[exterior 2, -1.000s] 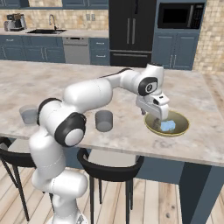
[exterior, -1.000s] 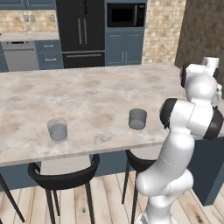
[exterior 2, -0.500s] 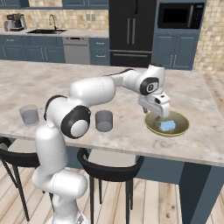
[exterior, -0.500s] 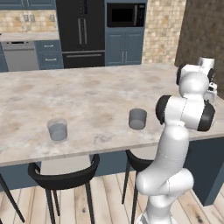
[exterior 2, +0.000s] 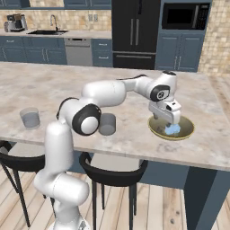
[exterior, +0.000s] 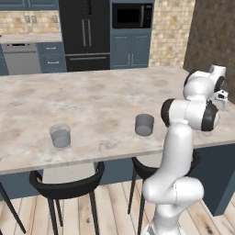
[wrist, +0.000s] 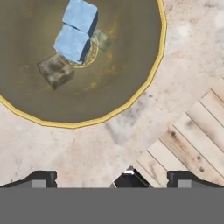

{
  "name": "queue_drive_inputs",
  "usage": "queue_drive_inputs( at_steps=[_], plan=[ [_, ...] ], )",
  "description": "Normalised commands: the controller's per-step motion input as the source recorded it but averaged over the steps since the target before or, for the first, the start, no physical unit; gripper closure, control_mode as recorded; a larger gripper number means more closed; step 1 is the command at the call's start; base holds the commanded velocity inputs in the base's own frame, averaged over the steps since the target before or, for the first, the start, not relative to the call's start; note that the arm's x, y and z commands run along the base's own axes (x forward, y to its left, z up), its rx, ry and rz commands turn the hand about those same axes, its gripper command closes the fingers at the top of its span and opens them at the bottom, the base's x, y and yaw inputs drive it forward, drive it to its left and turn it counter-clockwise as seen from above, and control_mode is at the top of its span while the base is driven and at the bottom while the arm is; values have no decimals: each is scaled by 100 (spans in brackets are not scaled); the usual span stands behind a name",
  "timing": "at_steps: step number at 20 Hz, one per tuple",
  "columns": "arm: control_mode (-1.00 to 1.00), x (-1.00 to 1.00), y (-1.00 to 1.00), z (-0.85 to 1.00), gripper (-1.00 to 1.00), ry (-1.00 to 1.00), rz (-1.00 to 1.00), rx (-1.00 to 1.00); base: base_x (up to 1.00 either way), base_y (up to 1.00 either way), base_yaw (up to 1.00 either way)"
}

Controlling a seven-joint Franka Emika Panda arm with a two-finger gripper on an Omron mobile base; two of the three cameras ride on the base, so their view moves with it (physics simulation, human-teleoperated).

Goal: There are four ice cubes in the ice bowl. Place two ice cubes in each glass of water.

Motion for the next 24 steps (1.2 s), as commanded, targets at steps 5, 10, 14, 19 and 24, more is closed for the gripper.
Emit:
queue_drive_inputs(
  at_steps=[5,10,14,19,24],
  plan=[
    [-100,32,-28,-27,-100,0,0,0,0,0,0],
    [-100,45,-11,-28,-100,0,0,-3,0,0,0],
    [-100,41,0,-22,-100,0,0,-4,0,0,0],
    [-100,7,-4,-31,-100,4,-2,-5,0,0,0],
    [-100,1,0,-22,-100,5,-29,0,0,0,0]
  ],
)
